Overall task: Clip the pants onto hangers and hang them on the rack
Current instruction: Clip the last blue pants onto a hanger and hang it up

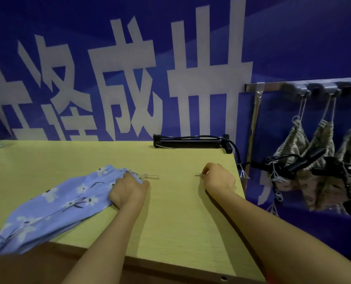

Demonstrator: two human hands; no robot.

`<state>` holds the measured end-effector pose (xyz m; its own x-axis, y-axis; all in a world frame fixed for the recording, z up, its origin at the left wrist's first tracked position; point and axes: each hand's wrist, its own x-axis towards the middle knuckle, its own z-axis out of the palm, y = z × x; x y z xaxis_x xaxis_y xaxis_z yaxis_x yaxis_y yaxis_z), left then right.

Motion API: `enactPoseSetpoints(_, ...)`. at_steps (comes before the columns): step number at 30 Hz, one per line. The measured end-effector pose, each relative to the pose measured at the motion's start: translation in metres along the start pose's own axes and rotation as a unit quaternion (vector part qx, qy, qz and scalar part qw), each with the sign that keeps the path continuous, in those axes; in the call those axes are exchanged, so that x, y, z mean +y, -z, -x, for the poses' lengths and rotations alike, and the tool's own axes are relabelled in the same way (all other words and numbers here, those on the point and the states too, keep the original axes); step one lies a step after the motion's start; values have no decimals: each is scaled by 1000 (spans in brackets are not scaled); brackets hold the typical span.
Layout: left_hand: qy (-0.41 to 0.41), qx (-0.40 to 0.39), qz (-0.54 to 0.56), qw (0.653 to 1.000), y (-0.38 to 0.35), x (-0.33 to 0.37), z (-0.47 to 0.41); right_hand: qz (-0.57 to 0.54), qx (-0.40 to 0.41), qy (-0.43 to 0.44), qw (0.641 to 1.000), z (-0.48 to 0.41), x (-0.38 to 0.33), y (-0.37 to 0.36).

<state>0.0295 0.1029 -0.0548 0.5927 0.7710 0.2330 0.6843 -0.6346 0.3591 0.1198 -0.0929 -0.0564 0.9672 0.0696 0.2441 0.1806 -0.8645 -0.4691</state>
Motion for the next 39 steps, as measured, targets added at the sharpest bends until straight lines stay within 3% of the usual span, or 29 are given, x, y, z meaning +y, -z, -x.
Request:
enactPoseSetpoints(5,-53,27,94,994,-3,-4,-4,-9,11,-24,1000,1,0,0)
enactPoseSetpoints(12,-40,-55,297,953,2,2,15,-255,18,-54,965,14,5,11)
enactPoseSetpoints(14,-32,-120,402,907,4,20,30,-288,-1,-37,957,22,4,13)
enactPoseSetpoints(17,-19,-215,581,785,-3,51,65,-298,-38,5,954,35,5,19)
enactPoseSetpoints(19,2,-225,655,721,-8,66,81,-326,-43,-3,944,43,9,24)
enactPoseSetpoints(22,36,-240,728,641,-13,78,89,-430,-64,-74,898,46,21,34)
enactPoseSetpoints(27,37,-280,756,590,-6,88,111,-464,-104,-138,869,44,22,44)
enactPoseSetpoints(29,25,-298,748,592,1,90,119,-486,-110,-150,854,45,23,49)
enactPoseSetpoints(31,7,-307,722,620,4,89,124,-501,-121,-146,844,48,29,53)
enactPoseSetpoints(33,-1,-296,680,670,6,92,127,-512,-124,-117,842,51,35,52)
enactPoseSetpoints(37,-66,-232,507,828,5,105,120,-539,-118,-43,833,62,39,51)
enactPoseSetpoints(39,-117,-223,441,861,8,109,118,-546,-115,-26,830,65,39,53)
